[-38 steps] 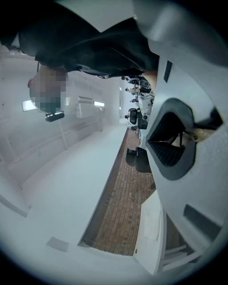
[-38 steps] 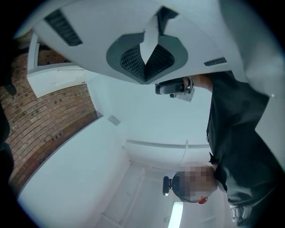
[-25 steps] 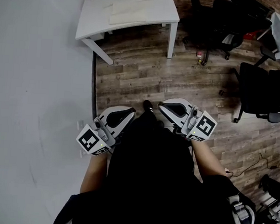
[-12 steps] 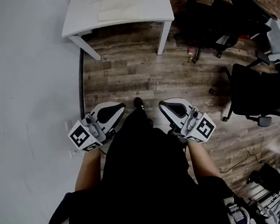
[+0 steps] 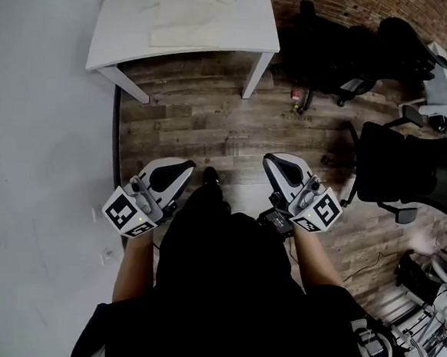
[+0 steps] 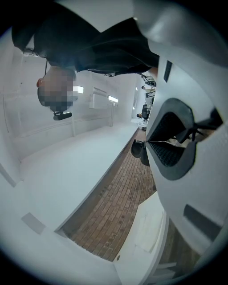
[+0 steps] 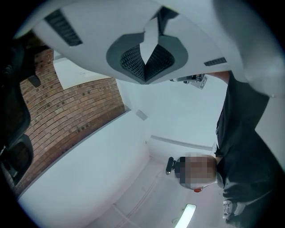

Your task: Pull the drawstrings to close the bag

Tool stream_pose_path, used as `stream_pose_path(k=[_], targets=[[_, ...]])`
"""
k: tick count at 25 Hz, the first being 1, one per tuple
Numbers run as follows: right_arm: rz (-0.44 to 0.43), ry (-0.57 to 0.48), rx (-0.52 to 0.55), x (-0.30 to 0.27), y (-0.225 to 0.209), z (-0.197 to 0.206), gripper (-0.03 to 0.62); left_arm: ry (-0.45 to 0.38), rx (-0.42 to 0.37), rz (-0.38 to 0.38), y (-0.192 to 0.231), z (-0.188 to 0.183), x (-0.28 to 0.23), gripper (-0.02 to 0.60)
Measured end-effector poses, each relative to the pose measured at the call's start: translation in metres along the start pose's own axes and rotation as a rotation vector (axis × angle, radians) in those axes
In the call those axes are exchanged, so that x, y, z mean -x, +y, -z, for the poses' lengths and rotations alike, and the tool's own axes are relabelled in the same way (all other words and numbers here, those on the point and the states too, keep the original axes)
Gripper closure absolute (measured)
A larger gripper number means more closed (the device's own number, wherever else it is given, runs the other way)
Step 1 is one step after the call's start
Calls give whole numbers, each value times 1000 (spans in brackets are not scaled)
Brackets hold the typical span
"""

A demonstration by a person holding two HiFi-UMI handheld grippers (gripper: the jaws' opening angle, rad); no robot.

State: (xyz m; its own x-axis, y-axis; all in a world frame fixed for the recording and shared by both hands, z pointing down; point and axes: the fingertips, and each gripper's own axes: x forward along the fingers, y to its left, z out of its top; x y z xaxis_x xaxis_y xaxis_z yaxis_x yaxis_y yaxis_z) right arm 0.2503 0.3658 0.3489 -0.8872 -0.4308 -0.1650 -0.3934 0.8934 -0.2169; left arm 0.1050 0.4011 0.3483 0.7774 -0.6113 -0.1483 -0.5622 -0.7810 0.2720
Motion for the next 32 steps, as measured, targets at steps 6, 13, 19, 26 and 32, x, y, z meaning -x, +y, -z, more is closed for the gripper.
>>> stream_pose_path(k=[6, 13, 19, 26, 32], targets=[[34, 11, 39, -40, -40, -14, 588, -8, 12, 35, 52, -7, -20, 563], [46, 19, 77, -68, -73, -26, 588, -23, 34, 35, 97, -7, -37, 563], [56, 15, 74, -78, -102, -26, 588, -10, 29, 14, 124, -5, -54, 563], [-26, -11, 37, -106, -149, -27, 588, -12, 0, -89, 162, -15, -76, 563], [-123, -22, 10, -133, -201, -36, 588, -13, -13, -166, 193, -21, -107, 563]])
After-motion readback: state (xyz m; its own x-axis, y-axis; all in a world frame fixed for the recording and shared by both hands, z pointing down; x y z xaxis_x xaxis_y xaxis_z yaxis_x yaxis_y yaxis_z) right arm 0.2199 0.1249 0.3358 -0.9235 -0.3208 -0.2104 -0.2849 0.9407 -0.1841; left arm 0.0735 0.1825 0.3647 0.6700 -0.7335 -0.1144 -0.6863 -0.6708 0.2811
